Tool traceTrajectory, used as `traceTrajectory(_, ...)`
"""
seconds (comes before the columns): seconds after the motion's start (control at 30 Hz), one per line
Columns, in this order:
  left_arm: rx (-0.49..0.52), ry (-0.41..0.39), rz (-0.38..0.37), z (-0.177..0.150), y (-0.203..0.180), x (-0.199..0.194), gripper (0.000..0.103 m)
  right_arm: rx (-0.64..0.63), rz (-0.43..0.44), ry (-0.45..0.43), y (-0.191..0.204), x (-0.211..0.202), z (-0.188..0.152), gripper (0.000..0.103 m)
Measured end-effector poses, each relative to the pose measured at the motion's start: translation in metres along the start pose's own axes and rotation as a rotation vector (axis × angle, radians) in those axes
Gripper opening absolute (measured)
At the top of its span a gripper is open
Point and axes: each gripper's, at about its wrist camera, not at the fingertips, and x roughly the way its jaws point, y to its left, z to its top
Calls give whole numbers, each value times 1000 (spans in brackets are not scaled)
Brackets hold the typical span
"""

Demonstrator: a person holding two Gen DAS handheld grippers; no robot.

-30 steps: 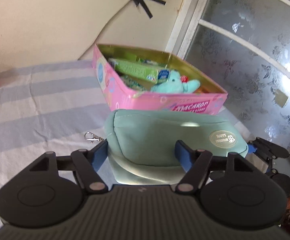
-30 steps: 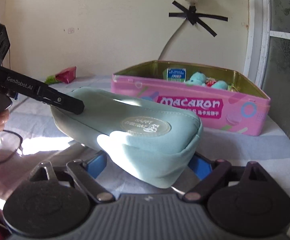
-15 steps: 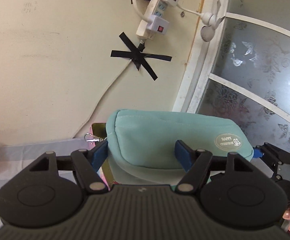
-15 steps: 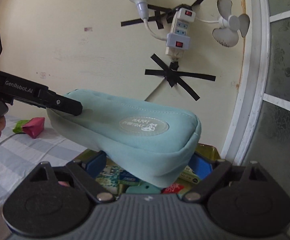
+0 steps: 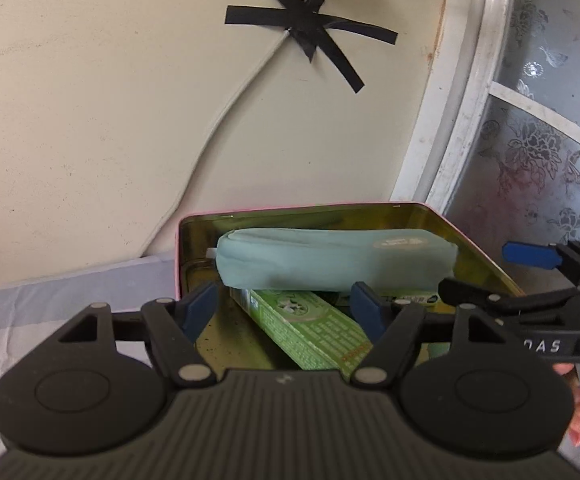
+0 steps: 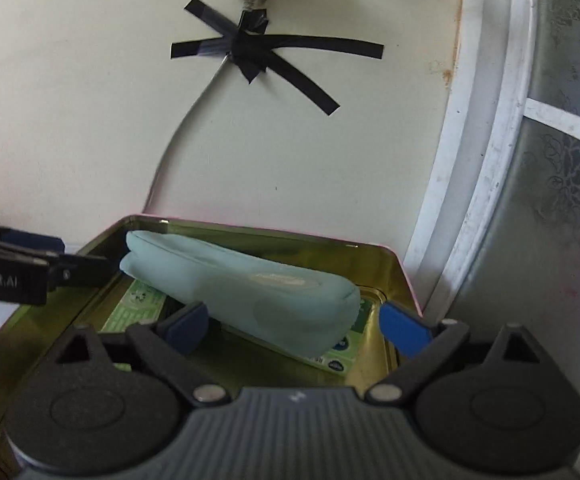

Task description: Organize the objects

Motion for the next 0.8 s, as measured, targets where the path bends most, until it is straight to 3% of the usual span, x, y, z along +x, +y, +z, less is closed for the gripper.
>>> traceTrajectory(0.23, 47, -22, 12, -26, -15, -39, 75, 71, 37, -53, 5, -44, -21, 97)
traceTrajectory(0.6, 140, -67, 44, -79, -28, -116, 76, 232, 76, -230, 39, -150, -75, 98)
traceTrajectory(0.8, 122, -19, 85, -110, -8, -132, 76, 269, 104, -214, 66, -172, -109, 93)
